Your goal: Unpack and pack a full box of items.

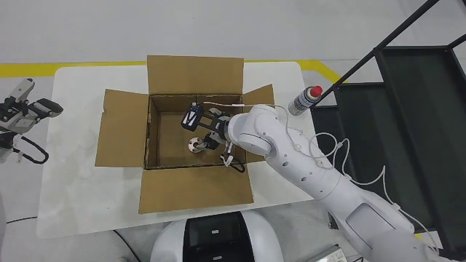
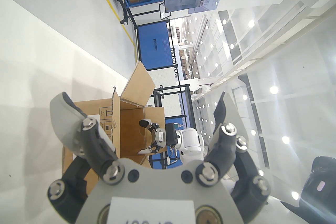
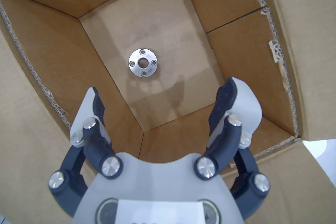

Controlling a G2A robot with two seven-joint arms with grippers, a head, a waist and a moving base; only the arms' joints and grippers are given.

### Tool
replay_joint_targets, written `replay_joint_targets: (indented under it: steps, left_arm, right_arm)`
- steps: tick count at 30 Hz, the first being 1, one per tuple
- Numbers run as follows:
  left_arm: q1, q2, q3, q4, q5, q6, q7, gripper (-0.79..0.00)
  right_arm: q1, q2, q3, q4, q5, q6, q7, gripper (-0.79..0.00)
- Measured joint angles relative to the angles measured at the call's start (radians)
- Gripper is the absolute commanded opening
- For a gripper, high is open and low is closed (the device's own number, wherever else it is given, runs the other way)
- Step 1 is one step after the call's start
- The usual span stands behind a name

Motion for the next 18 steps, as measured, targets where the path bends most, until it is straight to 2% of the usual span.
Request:
replay_joint_targets:
  steps: [8, 12, 18]
  left_arm:
    - [0.0, 0.0, 0.0, 0.0, 0.0, 0.0, 0.0, 0.0]
    - [0.0, 0.0, 0.0, 0.0, 0.0, 0.0, 0.0, 0.0]
    - [0.0, 0.0, 0.0, 0.0, 0.0, 0.0, 0.0, 0.0]
  right_arm:
    - [0.005, -0.005, -0.017, 0.014, -0.014, -0.011, -0.011, 0.0]
    - [0.053, -0.026, -0.075, 0.079, -0.052, 0.01, 0.025, 0.0]
    - [0.115, -0.057, -0.12, 0.168, -0.005, -0.007, 0.033, 0.0]
